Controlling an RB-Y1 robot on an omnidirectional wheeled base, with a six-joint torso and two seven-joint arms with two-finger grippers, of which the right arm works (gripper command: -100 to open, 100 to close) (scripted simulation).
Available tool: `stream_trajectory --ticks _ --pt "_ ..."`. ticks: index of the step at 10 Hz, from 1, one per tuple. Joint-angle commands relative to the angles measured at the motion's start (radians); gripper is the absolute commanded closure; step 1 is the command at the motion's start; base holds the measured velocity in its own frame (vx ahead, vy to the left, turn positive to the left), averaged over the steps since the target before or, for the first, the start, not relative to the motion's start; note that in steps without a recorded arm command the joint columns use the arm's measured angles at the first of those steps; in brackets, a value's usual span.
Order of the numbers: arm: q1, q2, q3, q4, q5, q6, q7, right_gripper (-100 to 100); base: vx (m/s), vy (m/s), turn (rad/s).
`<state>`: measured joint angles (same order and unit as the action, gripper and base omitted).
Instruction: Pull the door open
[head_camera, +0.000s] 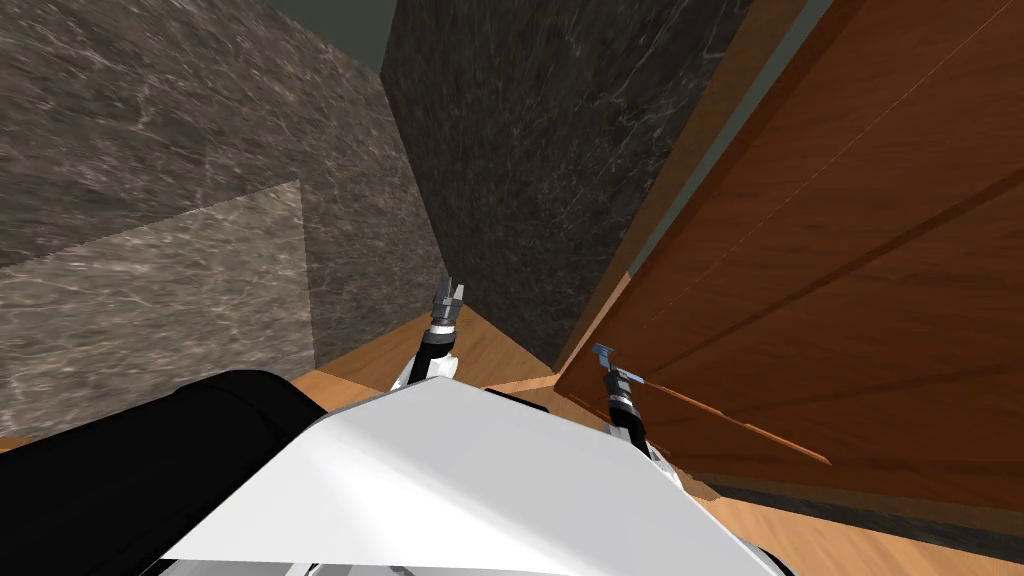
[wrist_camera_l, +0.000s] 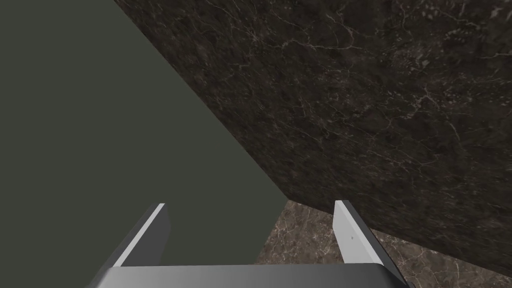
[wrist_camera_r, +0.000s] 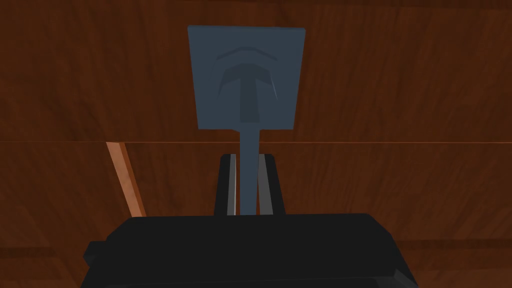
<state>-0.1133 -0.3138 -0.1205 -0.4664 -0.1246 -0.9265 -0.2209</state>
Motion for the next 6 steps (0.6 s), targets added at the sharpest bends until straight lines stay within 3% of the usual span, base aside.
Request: stream_trajectory --ticks 1,2,6 --pt "0.001 -0.005 0.016 -0.003 0.011 -0.005 -0.018 100 -0.226 -0.045 0.078" --pt "0.001 -0.004 0.010 0.000 0.007 -0.003 -0.011 100 -0.105 -0.018 0.019" --pt "0.021 -0.026 0.054 -0.005 0.037 -0.033 -0.060 100 -0.197 -0.049 0.092"
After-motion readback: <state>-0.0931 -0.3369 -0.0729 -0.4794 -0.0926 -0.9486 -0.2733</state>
